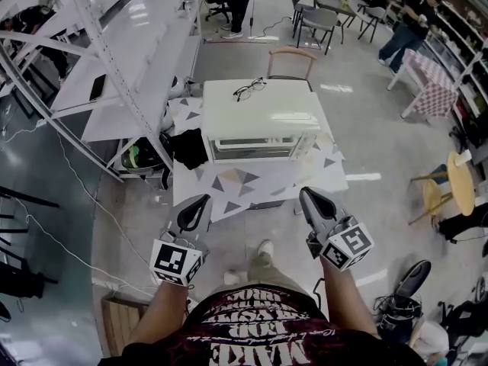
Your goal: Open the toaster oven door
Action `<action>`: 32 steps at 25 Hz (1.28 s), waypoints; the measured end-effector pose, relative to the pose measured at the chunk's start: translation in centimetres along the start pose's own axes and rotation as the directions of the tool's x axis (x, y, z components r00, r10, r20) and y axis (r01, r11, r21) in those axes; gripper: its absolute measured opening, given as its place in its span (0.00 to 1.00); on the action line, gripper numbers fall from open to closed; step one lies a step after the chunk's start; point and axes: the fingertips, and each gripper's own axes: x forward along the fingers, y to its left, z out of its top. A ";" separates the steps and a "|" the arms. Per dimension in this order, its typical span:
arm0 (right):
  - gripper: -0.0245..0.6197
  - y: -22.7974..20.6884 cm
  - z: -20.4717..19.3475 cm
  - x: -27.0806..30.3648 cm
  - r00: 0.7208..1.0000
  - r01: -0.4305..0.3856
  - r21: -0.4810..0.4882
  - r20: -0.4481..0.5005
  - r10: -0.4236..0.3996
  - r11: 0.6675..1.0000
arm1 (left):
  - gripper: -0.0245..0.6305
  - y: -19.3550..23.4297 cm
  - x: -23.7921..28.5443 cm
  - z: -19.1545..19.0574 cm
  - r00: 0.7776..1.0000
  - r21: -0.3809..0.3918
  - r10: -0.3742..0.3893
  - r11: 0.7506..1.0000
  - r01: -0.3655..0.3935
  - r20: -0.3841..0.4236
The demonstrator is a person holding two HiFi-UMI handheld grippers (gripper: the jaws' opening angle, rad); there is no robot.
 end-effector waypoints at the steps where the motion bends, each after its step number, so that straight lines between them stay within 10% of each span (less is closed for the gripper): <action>1: 0.08 -0.2 -0.1 0.2 1.000 -0.002 0.001 -0.003 0.002 1.000 | 0.04 0.1 0.3 -0.1 1.000 -0.002 0.000 1.000 0.000 -0.002; 32: 0.08 -10.5 1.7 8.4 0.996 -0.082 0.001 -0.032 0.082 0.997 | 0.04 4.6 11.8 0.2 0.996 -0.038 0.083 0.996 -0.084 -0.024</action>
